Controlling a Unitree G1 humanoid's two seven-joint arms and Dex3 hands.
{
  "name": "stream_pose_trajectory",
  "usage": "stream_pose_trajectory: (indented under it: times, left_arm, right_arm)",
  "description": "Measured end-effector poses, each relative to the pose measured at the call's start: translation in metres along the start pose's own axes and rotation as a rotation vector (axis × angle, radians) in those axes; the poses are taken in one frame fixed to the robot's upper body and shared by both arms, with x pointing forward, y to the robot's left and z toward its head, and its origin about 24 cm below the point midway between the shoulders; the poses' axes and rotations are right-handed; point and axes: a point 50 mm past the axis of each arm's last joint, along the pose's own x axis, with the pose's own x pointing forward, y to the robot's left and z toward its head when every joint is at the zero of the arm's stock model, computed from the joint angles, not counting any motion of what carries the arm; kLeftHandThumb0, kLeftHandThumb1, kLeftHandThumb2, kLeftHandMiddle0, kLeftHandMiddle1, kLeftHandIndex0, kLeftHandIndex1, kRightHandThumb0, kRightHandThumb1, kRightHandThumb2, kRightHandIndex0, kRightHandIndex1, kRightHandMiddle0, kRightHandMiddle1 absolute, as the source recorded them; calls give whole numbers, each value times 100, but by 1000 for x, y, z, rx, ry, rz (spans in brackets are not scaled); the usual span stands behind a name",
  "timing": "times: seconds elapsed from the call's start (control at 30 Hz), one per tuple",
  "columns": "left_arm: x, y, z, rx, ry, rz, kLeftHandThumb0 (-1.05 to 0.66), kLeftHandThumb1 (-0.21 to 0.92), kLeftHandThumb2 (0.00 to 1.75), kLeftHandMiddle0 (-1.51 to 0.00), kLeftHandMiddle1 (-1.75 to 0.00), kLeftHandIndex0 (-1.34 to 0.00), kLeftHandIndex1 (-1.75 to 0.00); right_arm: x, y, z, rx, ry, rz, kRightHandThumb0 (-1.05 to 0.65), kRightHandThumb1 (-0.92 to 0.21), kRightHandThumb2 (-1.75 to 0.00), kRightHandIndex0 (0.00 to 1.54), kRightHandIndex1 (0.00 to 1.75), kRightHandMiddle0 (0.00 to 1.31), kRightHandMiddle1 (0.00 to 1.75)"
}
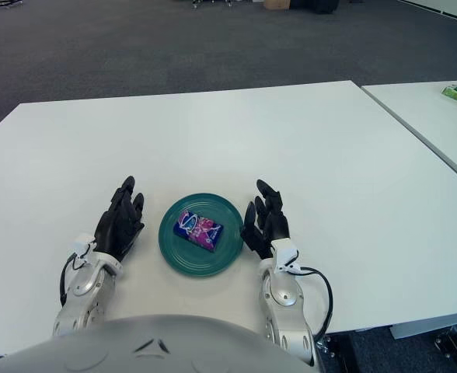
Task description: Put the gum into the plate.
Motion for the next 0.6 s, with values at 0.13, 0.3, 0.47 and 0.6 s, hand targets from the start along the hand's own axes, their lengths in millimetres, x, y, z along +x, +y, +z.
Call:
stream_pose_trajectory:
  times: [0.13, 0.3, 0.47, 0.6]
  left_arm:
    - [-3, -4, -3, 17, -3, 9, -105, 92, 99, 0, 0, -3, -3]
    - [-7, -6, -5, 38, -2, 19, -103, 92, 98, 0, 0, -3, -3]
    - [-16, -12, -6, 47, 3, 12, -101, 92, 100, -2, -1, -3, -3]
    - [-23, -16, -7, 42, 11, 8, -100, 92, 102, -2, 0, -2, -4]
  right_arm:
    - [0, -2, 0, 6, 1, 3, -66, -92, -90, 34, 2, 2, 58]
    - [0, -3, 0, 4, 0, 14, -66, -92, -90, 34, 1, 2, 59]
    - [0, -5, 0, -5, -5, 29, -65, -92, -91, 34, 1, 4, 60]
    - [0, -7, -1, -12, -6, 38, -65, -92, -91, 35, 1, 4, 61]
